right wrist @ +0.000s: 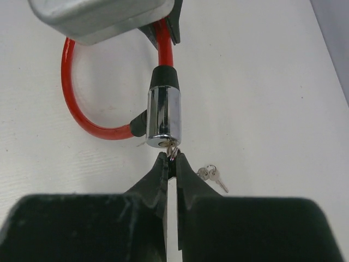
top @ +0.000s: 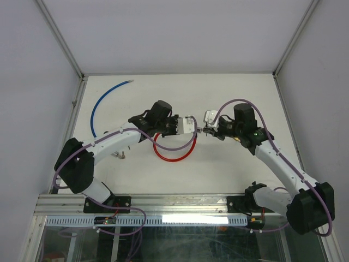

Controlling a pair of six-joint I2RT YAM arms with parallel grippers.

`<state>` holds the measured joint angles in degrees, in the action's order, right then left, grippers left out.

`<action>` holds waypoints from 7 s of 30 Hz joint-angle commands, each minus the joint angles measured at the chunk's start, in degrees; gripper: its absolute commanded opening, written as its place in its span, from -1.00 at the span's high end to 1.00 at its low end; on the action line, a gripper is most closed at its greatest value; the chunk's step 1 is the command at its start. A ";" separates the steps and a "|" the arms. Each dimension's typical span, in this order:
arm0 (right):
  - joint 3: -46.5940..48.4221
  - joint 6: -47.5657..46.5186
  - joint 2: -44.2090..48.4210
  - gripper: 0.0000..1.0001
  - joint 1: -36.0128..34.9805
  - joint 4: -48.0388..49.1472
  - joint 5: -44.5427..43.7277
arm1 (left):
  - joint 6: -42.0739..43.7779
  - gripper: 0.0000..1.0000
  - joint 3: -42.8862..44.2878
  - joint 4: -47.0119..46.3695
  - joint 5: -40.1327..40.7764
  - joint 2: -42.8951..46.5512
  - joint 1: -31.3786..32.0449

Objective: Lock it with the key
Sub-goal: Lock the lock, then place the lock at the center of the board, then place the key at the center of the board, then move the lock to the center of the board.

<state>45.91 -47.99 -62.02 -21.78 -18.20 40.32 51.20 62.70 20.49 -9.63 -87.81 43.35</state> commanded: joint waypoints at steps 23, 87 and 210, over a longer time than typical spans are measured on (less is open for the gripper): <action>10.79 12.27 -7.76 1.00 8.69 -9.49 13.19 | -1.61 1.00 -2.04 -3.55 -0.96 6.34 -2.96; 14.46 44.31 -26.21 0.99 24.11 28.56 26.57 | -106.98 1.00 46.09 -24.32 18.80 -49.65 -8.69; 10.86 23.39 -10.29 -0.04 17.19 -6.98 17.74 | -119.58 -0.98 -21.68 4.40 44.84 17.43 -18.19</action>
<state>54.39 -23.44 -72.20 -4.43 -25.69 57.91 -63.70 37.95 19.05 30.89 -69.52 25.78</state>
